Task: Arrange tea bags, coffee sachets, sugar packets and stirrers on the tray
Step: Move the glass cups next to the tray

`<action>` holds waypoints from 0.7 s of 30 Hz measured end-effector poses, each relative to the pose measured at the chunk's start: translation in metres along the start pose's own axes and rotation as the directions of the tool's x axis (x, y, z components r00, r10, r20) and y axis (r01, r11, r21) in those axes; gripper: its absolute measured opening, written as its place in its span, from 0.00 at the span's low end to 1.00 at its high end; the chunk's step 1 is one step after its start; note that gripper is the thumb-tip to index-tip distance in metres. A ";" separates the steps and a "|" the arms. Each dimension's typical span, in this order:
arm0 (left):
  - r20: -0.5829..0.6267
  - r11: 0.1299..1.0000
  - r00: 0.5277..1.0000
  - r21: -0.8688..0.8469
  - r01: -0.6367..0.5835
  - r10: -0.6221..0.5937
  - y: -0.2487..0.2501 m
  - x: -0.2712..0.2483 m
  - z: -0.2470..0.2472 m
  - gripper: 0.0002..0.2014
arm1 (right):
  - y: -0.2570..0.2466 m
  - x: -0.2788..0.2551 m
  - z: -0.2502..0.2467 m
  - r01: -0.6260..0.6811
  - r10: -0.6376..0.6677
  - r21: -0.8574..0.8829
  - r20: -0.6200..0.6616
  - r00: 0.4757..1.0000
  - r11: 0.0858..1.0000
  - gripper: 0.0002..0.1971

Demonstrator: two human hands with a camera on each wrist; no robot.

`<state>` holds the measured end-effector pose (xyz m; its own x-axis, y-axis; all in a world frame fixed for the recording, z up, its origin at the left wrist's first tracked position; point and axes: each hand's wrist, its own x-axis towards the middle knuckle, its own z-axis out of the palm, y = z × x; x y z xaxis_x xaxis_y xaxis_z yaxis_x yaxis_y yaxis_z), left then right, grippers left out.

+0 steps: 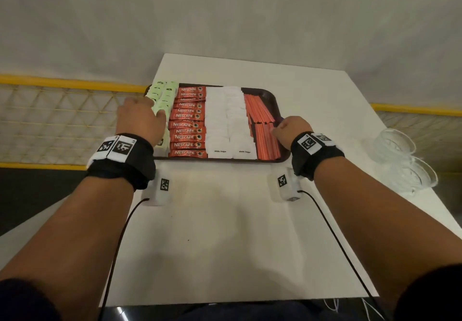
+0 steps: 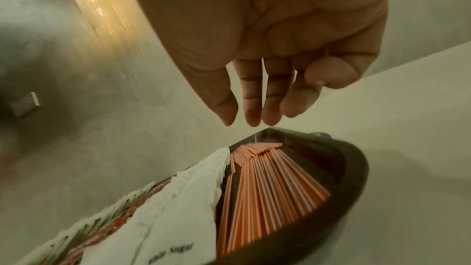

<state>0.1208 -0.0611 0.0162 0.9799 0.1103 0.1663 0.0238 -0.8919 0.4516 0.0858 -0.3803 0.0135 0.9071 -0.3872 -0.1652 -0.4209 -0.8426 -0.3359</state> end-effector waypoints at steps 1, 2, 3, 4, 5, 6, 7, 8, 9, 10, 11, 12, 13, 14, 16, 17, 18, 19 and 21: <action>-0.018 0.998 0.998 -0.033 -0.056 0.056 0.017 -0.001 0.000 0.20 | 0.003 -0.005 -0.006 0.025 -0.024 0.022 -0.017 1.000 0.999 0.14; -0.029 0.992 0.994 -0.066 -0.109 0.108 0.033 -0.002 0.001 0.19 | 0.006 -0.010 -0.013 0.050 -0.049 0.042 -0.040 0.998 0.998 0.14; -0.029 0.984 0.989 -0.092 -0.150 0.148 0.050 -0.003 0.004 0.19 | 0.010 -0.015 -0.019 0.069 -0.066 0.059 -0.060 0.996 0.996 0.14; -0.020 0.977 0.983 -0.112 -0.183 0.182 0.068 -0.005 0.006 0.20 | 0.016 -0.019 -0.026 0.081 -0.075 0.076 -0.079 0.994 0.994 0.14; -0.006 0.969 0.977 -0.126 -0.214 0.215 0.086 -0.008 0.009 0.20 | 0.023 -0.022 -0.032 0.086 -0.077 0.095 -0.094 0.993 0.992 0.13; 0.007 0.959 0.968 -0.140 -0.248 0.252 0.104 -0.012 0.014 0.20 | 0.031 -0.024 -0.039 0.089 -0.076 0.114 -0.110 0.991 0.989 0.13; 0.029 0.947 0.957 -0.158 -0.280 0.288 0.122 -0.016 0.018 0.20 | 0.040 -0.026 -0.048 0.094 -0.077 0.129 -0.128 0.989 0.987 0.14; 0.056 0.933 0.944 -0.183 -0.311 0.326 0.140 -0.020 0.024 0.20 | 0.050 -0.029 -0.057 0.100 -0.079 0.142 -0.148 0.986 0.985 0.16; 0.080 0.915 0.927 -0.214 -0.342 0.366 0.158 -0.024 0.029 0.19 | 0.061 -0.031 -0.066 0.107 -0.080 0.157 -0.168 0.983 0.982 0.17; 0.104 0.894 0.908 -0.248 -0.373 0.407 0.176 -0.028 0.037 0.19 | 0.072 -0.034 -0.077 0.112 -0.080 0.172 -0.186 0.979 0.979 0.17; 0.125 0.874 0.887 -0.277 -0.398 0.444 0.194 -0.032 0.044 0.19 | 0.084 -0.037 -0.087 0.120 -0.082 0.184 -0.203 0.976 0.976 0.17; 0.143 0.856 0.867 -0.302 -0.420 0.477 0.212 -0.036 0.051 0.19 | 0.097 -0.039 -0.098 0.129 -0.088 0.186 -0.217 0.972 0.974 0.17; 0.162 0.837 0.847 -0.326 -0.438 0.507 0.230 -0.042 0.059 0.19 | 0.110 -0.040 -0.108 0.136 -0.092 0.185 -0.228 0.969 0.973 0.17; 0.181 0.818 0.825 -0.354 -0.453 0.535 0.249 -0.048 0.066 0.19 | 0.124 -0.041 -0.118 0.139 -0.094 0.183 -0.233 0.968 0.973 0.17; 0.212 0.777 0.781 -0.415 -0.473 0.588 0.284 -0.063 0.080 0.18 | 0.154 -0.043 -0.137 0.138 -0.093 0.184 -0.235 0.968 0.973 0.18; 0.227 0.759 0.759 -0.443 -0.478 0.610 0.301 -0.070 0.088 0.18 | 0.171 -0.043 -0.145 0.135 -0.088 0.188 -0.237 0.968 0.973 0.18; 0.251 0.745 0.736 -0.466 -0.478 0.629 0.316 -0.077 0.095 0.18 | 0.187 -0.043 -0.153 0.129 -0.081 0.198 -0.236 0.968 0.972 0.18; 0.279 0.734 0.711 -0.486 -0.475 0.645 0.331 -0.082 0.103 0.19 | 0.203 -0.043 -0.158 0.120 -0.071 0.211 -0.229 0.971 0.970 0.17; 0.345 0.723 0.662 -0.518 -0.456 0.665 0.356 -0.091 0.121 0.20 | 0.234 -0.041 -0.165 0.100 -0.055 0.224 -0.200 0.978 0.969 0.15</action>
<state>0.0638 -0.4417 0.0553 0.7333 -0.6713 0.1077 -0.5323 -0.4683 0.7052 -0.0483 -0.6230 0.0951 0.9123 -0.4073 0.0418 -0.3193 -0.7716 -0.5502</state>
